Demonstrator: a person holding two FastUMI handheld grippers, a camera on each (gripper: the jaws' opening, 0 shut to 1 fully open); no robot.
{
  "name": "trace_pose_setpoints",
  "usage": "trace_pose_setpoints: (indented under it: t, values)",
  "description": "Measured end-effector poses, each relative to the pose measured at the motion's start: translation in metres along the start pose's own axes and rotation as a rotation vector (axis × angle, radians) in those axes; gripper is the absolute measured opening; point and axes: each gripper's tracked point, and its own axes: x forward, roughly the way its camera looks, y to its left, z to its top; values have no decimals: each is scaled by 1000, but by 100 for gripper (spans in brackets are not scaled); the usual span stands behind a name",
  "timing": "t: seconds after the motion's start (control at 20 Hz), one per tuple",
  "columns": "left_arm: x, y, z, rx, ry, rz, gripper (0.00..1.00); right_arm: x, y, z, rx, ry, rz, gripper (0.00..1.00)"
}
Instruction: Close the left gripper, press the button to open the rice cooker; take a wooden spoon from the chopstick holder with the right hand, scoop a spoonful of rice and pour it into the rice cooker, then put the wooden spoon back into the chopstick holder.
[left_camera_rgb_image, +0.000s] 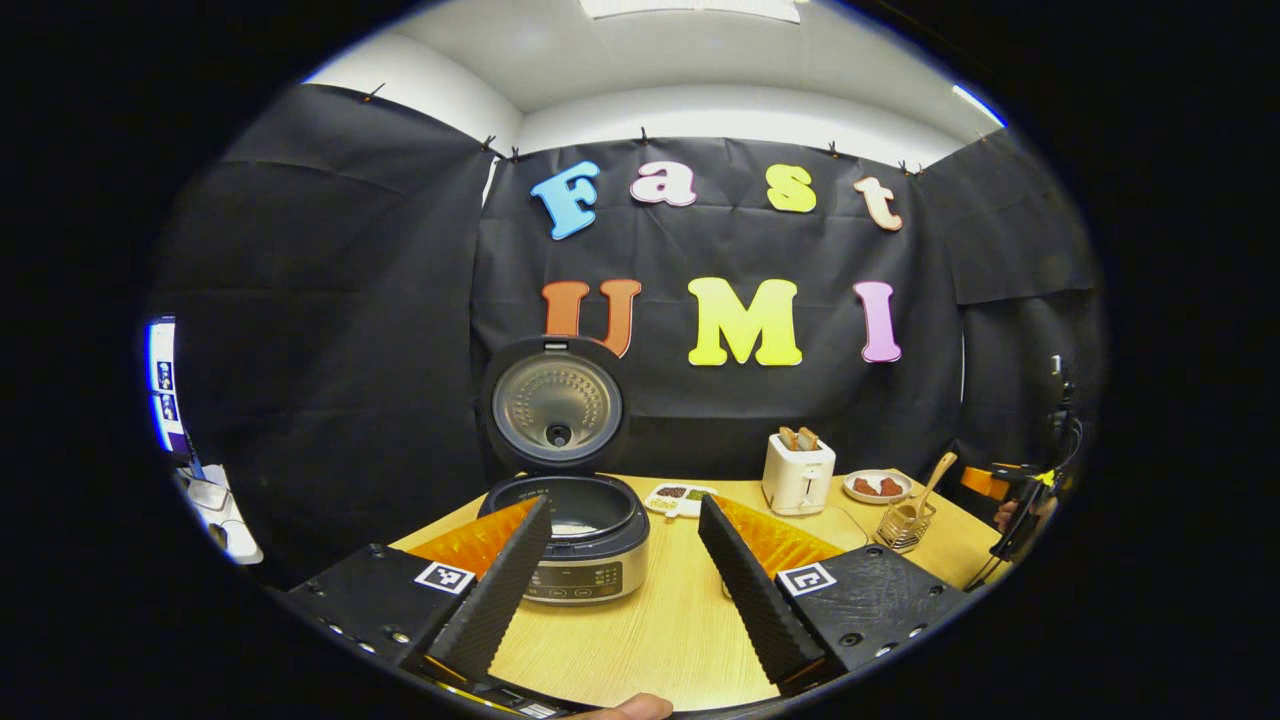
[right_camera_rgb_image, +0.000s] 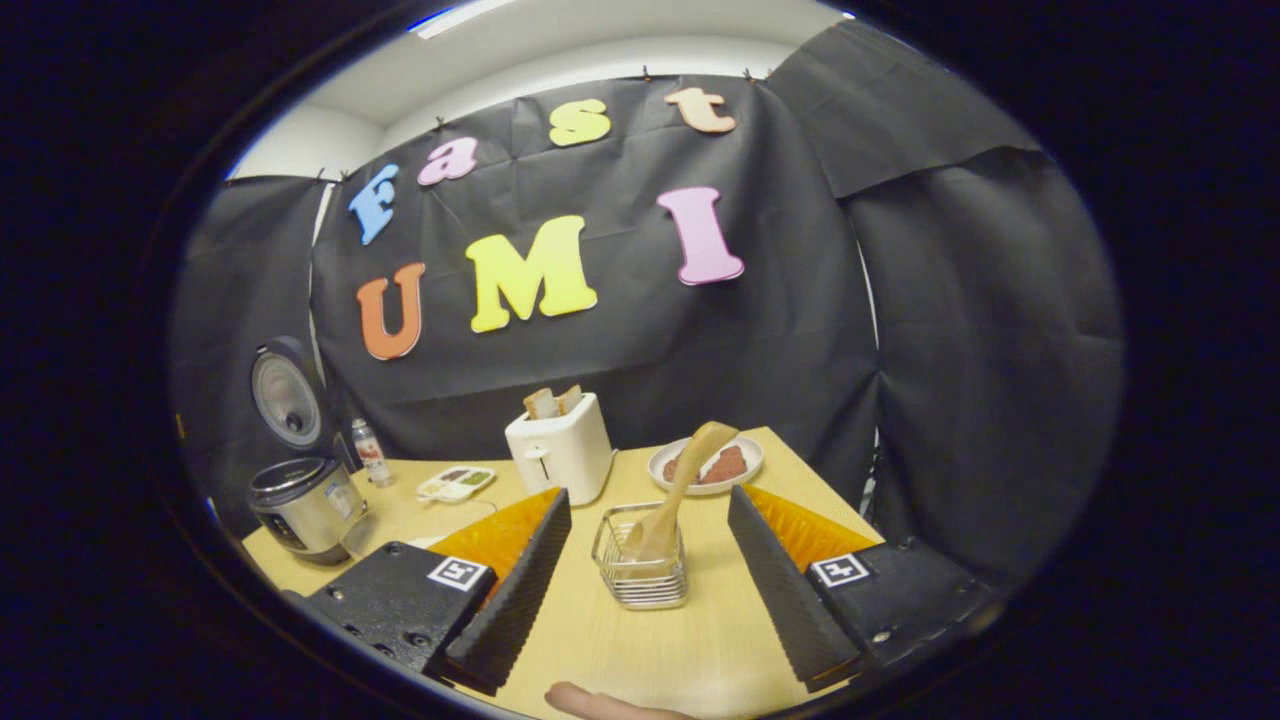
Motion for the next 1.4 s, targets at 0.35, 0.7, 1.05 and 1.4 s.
trace_pose_setpoints:
  t: [0.35, 0.7, 1.05, 1.4]
  values:
    - [-25, -8, -27, 3, 1, -18, 94, 92, -23, -19, -42, 41, -88, 100]
    - [-31, 7, -40, 81, -12, 22, 94, 145, -48, -43, -34, 165, -145, 100]
    - [-29, 14, -60, 47, 33, 9, 95, 148, -11, -32, -4, 158, -4, 25]
    - [-41, 19, -48, 20, -21, -10, 94, 125, 7, 23, -117, 12, -48, 17]
